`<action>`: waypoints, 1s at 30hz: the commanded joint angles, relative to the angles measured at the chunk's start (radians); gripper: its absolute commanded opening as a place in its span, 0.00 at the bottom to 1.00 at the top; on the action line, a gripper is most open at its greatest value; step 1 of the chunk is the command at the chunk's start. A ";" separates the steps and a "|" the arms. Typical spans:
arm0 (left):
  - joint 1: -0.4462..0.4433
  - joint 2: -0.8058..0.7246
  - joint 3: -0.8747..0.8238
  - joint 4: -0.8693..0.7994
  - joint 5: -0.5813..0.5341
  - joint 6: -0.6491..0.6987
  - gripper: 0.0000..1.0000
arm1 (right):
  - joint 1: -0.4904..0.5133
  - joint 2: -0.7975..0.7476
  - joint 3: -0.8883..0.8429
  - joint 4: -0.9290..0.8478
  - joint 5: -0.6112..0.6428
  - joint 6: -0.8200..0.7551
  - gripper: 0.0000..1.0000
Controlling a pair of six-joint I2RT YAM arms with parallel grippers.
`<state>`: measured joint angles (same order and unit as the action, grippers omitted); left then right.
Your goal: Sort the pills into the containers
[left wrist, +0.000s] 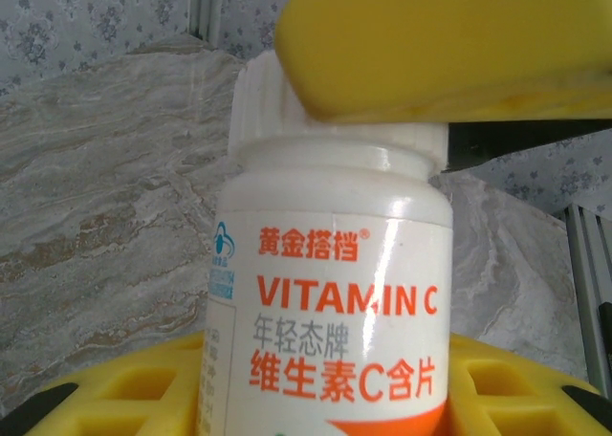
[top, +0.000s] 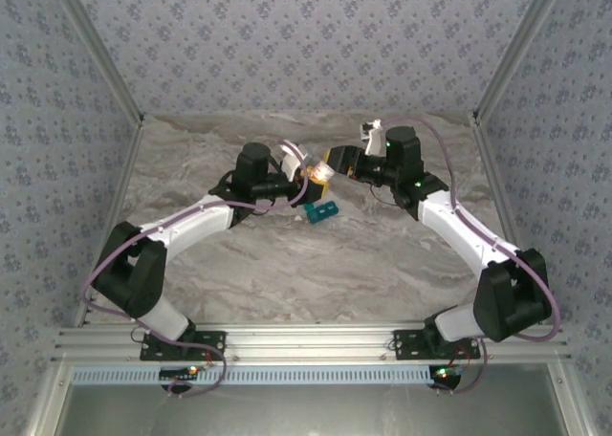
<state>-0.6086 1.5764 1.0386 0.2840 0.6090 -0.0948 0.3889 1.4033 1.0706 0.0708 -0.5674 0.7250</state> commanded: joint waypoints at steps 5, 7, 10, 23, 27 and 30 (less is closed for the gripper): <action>-0.004 -0.008 0.003 0.032 0.019 0.004 0.00 | -0.027 0.004 0.009 -0.005 -0.053 -0.115 0.34; -0.002 -0.011 0.000 0.042 0.032 -0.008 0.00 | -0.039 -0.011 -0.025 0.043 -0.090 -0.203 0.34; 0.004 -0.016 -0.014 0.088 0.066 -0.044 0.00 | -0.053 -0.039 -0.074 0.073 -0.112 -0.323 0.35; 0.020 -0.008 -0.036 0.187 0.112 -0.136 0.00 | -0.116 -0.024 -0.153 0.331 -0.197 -0.118 0.36; 0.022 -0.007 -0.035 0.200 0.107 -0.143 0.00 | -0.110 -0.028 -0.158 0.326 -0.190 -0.104 0.45; 0.023 -0.004 -0.028 0.192 0.104 -0.140 0.00 | -0.104 -0.032 -0.156 0.312 -0.182 -0.104 0.54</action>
<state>-0.6083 1.5784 1.0058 0.4088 0.6987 -0.2192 0.3080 1.3815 0.9310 0.3855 -0.7986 0.6182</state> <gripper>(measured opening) 0.445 0.509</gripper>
